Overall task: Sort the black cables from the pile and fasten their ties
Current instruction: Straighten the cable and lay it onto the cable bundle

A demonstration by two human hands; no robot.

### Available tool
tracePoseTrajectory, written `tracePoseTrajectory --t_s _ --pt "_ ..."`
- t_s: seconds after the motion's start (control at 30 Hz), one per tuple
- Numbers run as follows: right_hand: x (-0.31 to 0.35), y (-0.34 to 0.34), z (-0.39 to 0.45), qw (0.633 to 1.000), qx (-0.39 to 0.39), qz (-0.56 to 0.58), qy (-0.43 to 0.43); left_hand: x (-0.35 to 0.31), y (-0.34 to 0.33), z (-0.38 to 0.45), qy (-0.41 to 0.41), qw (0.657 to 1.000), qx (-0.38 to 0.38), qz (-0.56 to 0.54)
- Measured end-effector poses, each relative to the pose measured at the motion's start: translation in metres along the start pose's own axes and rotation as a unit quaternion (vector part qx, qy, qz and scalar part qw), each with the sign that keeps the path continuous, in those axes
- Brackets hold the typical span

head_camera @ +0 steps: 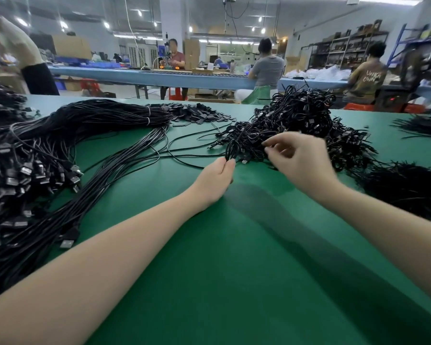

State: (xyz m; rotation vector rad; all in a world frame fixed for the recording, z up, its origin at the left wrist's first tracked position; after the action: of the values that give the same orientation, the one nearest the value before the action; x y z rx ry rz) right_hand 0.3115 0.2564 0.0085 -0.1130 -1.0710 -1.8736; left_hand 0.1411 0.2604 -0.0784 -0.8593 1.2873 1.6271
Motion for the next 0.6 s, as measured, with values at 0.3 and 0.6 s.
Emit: tracePoseTrajectory --t_s 0.3,0.6 --pt "-0.017 -0.042 -0.018 0.998 0.008 -0.058 0.037 -0.014 0.010 -0.008 -0.042 0.971 -0.083 0.218" --pt "0.014 -0.042 -0.026 0.986 0.021 -0.057 0.152 -0.017 -0.011 -0.009 -0.028 0.908 -0.022 0.418"
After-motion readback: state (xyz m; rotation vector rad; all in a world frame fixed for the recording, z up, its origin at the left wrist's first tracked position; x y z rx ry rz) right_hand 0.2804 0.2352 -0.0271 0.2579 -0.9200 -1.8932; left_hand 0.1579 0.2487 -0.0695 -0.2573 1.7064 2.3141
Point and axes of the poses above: each hand's wrist, its own z-axis towards the middle knuckle, its own y-axis out of the back of the hand, x = y × z, the point moved 8 cm from there along z, towards the middle knuckle, and after that the axes turned 6 degrees about x, right-handed, at the moved point
